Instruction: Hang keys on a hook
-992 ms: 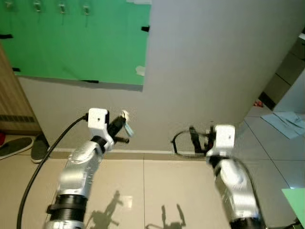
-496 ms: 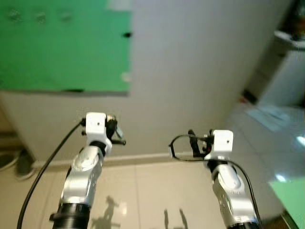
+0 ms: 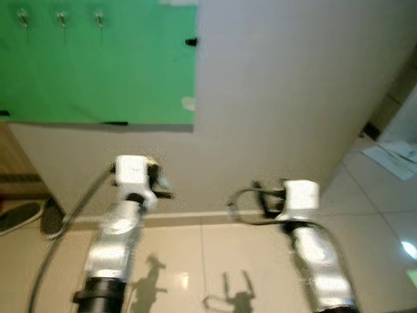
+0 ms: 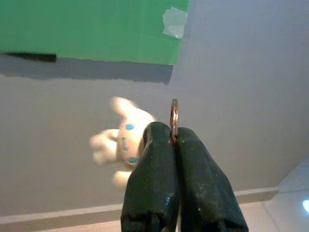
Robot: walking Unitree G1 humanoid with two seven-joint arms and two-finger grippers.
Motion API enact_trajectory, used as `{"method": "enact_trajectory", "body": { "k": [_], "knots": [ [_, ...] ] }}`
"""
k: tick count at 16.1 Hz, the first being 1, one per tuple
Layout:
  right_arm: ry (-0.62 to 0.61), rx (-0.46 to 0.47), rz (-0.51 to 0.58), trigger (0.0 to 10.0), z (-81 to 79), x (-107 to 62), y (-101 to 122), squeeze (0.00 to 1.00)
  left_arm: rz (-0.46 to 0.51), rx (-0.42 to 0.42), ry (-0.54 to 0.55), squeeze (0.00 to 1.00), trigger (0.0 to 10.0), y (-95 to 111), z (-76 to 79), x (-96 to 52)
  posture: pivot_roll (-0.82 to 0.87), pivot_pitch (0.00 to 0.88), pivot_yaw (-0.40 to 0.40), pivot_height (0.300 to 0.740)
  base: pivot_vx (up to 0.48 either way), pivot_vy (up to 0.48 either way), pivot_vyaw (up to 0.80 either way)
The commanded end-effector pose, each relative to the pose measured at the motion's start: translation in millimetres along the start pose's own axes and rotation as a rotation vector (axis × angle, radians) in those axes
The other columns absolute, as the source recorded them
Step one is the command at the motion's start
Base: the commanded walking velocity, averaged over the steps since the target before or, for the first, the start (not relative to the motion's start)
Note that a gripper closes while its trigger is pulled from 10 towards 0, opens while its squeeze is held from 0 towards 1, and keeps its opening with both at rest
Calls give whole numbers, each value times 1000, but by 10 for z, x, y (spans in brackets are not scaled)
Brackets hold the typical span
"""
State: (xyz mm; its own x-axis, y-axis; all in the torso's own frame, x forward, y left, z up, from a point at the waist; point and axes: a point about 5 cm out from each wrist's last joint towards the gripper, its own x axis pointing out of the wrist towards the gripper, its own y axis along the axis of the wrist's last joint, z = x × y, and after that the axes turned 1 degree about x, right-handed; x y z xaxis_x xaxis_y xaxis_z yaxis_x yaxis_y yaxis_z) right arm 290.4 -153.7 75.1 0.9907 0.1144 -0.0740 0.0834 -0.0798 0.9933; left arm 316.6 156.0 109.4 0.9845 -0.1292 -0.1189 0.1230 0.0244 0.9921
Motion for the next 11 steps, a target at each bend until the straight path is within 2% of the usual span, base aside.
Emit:
{"method": "enact_trajectory", "body": {
  "k": [1, 4, 8, 11],
  "knots": [
    [2, 11, 18, 10000, -10, 13, 23, 0, -13, 24, 42, 0, 10000, -24, -109, -27, -9, 0, -47, 740, 281, 390, 0],
    [0, 5, 17, 10000, 11, 34, 21, 0, 15, 88, 30, 0, 10000, 68, -132, -9, 3, 0, -45, 740, 282, 389, 0],
    [8, 14, 12, 10000, -33, 51, -5, 0, -6, 87, 49, 0, 10000, 38, -174, -35, 12, 0, -46, 740, 281, 390, 0],
    [20, 14, 4, 10000, -53, 59, -31, 0, -9, 77, 53, 0, 10000, 15, -149, -50, 19, 0, -49, 740, 282, 389, 0]
  ]
}}
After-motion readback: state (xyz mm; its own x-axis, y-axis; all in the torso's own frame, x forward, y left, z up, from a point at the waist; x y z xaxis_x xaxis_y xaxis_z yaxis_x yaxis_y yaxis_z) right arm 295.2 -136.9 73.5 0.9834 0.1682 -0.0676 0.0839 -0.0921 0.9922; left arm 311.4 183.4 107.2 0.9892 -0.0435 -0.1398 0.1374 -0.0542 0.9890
